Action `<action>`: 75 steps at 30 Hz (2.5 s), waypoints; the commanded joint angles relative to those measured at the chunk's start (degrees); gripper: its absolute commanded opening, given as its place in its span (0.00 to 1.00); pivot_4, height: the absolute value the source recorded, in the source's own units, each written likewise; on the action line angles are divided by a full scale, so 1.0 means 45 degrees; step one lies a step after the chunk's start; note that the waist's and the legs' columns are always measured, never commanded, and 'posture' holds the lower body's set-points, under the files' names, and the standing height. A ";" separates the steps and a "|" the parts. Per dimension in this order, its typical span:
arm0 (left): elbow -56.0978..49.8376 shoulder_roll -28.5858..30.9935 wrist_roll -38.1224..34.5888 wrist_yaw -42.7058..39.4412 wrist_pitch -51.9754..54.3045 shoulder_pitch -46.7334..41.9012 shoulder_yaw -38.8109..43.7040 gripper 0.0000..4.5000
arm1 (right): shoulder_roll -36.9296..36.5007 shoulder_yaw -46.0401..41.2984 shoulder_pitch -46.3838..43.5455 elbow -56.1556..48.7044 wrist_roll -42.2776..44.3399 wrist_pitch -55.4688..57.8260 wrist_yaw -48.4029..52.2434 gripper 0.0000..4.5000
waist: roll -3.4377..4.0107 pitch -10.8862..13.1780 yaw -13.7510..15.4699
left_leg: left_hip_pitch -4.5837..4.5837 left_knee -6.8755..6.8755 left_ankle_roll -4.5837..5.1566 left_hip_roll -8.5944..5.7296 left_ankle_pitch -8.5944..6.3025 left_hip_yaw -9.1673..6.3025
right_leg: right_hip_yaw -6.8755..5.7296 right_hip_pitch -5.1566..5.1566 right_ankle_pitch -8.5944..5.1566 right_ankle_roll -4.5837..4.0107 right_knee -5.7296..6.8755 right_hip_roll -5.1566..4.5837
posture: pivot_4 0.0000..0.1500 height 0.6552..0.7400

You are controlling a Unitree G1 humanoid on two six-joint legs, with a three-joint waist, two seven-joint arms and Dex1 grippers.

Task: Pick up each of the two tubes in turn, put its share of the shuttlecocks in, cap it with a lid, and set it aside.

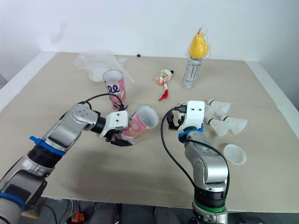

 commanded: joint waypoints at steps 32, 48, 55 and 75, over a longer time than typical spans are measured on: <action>-0.0614 0.0252 -0.0054 0.0375 0.0456 0.0594 -0.0172 0.68 | 0.1356 -0.0932 -0.3711 0.6473 -0.1123 -0.4205 -0.2380 0.10 | 0.0001 0.0001 -0.0061 | 0.0010 -0.0013 0.0000 0.0004 0.0000 0.0000 | 0.0001 -0.0005 -0.0003 -0.0006 0.0018 0.0006 | 1.00 1.00; -0.0190 0.0103 -0.0102 0.0409 0.0241 0.0367 -0.0048 0.68 | -0.0472 -0.0038 -0.3764 0.4112 -0.0383 -0.3550 0.0749 0.01 | 0.0006 0.0004 -0.0055 | 0.0010 -0.0013 0.0000 0.0004 0.0000 0.0001 | 0.0003 -0.0006 -0.0004 -0.0006 0.0018 0.0006 | 1.00 1.00; -0.0042 -0.0067 -0.0418 0.0253 0.0287 0.0222 0.0073 0.68 | -0.7237 0.0297 -0.3802 0.2048 0.0790 -0.5699 0.8702 0.01 | 0.0038 0.0025 -0.0001 | -0.0005 -0.0020 0.0009 -0.0023 -0.0006 0.0001 | 0.0010 0.0017 -0.0018 0.0018 -0.0042 -0.0010 | 1.00 1.00; -0.0050 -0.0429 -0.0968 0.0061 0.0731 -0.0096 0.0141 0.68 | -1.0299 0.2497 -0.3740 0.1033 0.0825 -1.0871 1.5981 0.01 | 0.0062 0.0063 0.0021 | -0.0004 -0.0003 0.0009 -0.0027 -0.0005 0.0000 | 0.0008 0.0037 -0.0008 0.0024 -0.0071 -0.0018 | 1.00 1.00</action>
